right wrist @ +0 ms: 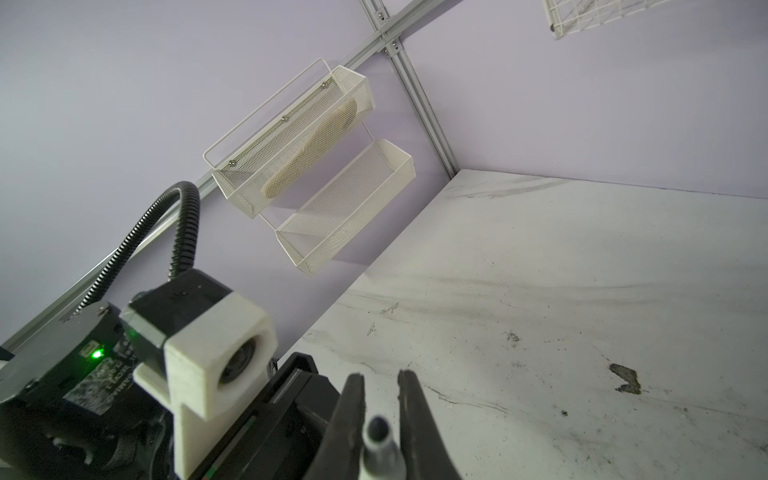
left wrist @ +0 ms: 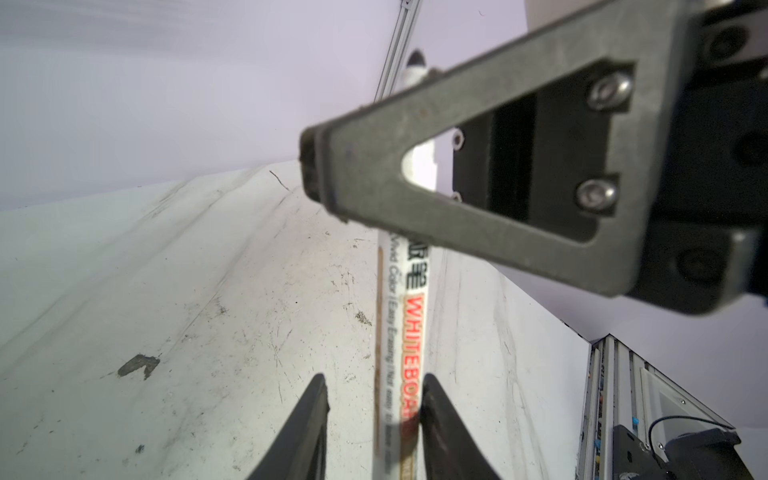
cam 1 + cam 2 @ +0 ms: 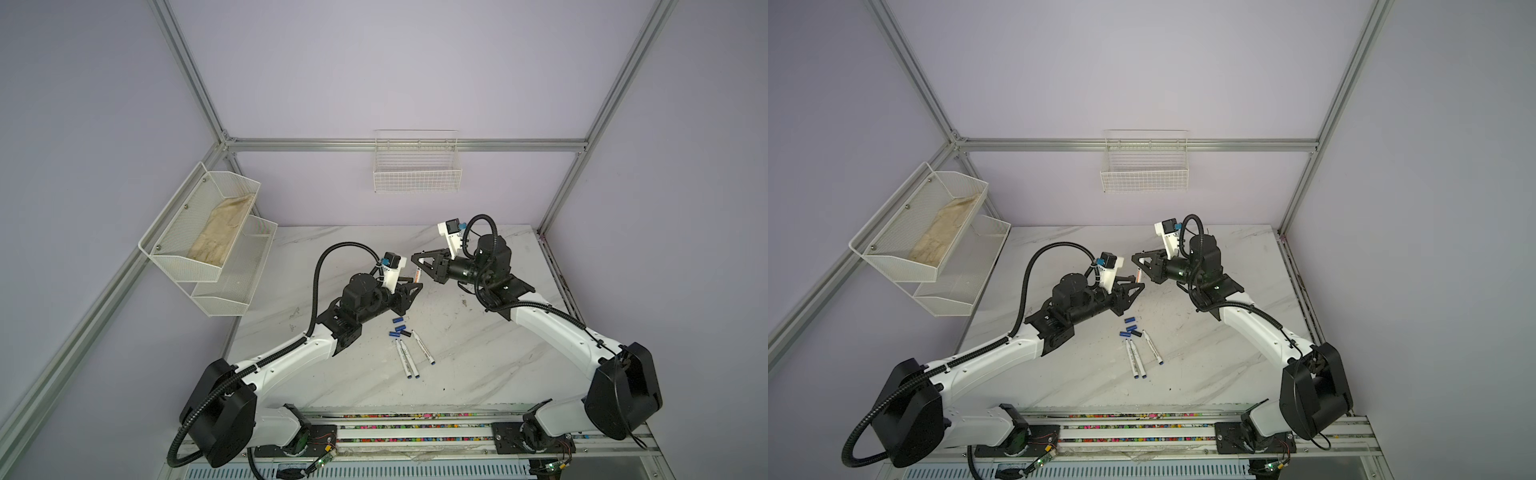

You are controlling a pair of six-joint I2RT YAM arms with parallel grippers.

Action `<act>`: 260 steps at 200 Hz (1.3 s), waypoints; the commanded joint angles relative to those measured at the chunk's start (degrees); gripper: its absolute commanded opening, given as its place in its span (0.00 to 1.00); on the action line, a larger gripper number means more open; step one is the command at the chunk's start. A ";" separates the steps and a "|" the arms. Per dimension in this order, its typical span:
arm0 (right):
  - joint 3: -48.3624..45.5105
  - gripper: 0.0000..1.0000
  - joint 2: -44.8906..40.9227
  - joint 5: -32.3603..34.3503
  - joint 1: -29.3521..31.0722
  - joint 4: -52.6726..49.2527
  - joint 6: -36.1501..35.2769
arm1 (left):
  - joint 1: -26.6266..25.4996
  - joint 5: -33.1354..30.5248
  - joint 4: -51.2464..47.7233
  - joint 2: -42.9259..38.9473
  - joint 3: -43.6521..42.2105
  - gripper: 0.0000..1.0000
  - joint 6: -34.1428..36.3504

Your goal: Insert the pens into the pen caps

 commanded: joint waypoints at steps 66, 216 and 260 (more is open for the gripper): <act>0.35 0.00 -0.52 -0.99 -0.17 -0.92 -0.64 | 0.45 2.86 1.96 1.41 9.96 0.34 2.15; -2.81 0.46 -3.17 15.33 2.60 -16.49 -13.55 | 3.85 -28.76 -1.20 -1.39 -1.05 0.00 -16.98; -3.46 0.45 3.50 22.96 9.38 -27.67 -17.38 | 4.60 -36.60 -5.90 -4.15 -7.43 0.00 -22.75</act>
